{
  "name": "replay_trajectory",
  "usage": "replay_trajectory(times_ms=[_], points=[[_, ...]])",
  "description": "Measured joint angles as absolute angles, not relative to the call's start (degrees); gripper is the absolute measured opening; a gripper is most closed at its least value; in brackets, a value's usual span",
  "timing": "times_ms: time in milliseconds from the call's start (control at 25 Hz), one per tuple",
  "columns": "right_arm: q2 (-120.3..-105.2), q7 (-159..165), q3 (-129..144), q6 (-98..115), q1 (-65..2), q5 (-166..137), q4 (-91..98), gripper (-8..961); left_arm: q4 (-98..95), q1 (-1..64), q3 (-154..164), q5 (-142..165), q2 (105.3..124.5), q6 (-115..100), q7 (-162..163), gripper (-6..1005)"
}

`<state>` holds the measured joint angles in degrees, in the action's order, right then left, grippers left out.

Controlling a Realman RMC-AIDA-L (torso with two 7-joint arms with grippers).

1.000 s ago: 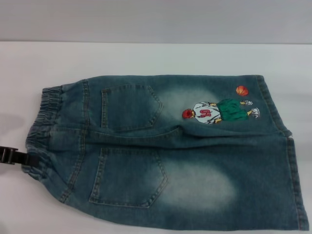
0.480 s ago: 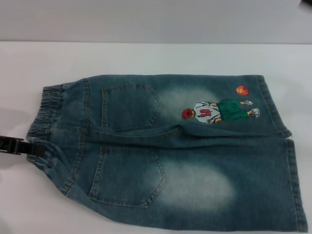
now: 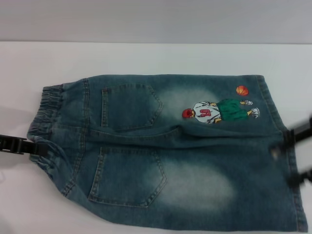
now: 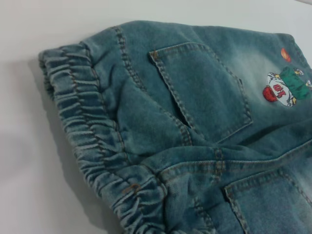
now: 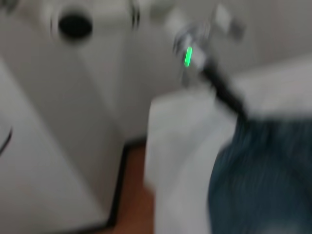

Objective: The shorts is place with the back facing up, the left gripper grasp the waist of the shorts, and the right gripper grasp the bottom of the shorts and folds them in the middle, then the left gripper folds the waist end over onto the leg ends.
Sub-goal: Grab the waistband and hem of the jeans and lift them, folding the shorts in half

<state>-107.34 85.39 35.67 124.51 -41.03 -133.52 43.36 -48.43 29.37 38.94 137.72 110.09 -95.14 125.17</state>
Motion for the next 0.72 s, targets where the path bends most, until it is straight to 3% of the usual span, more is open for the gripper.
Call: replay_trajectory(times_ms=[720], points=[[-108.00,85.4,37.1,120.4,-38.0,-154.2,43.0,641,-48.1,31.5,38.9,137.7,110.61,-95.3,126.0,53]])
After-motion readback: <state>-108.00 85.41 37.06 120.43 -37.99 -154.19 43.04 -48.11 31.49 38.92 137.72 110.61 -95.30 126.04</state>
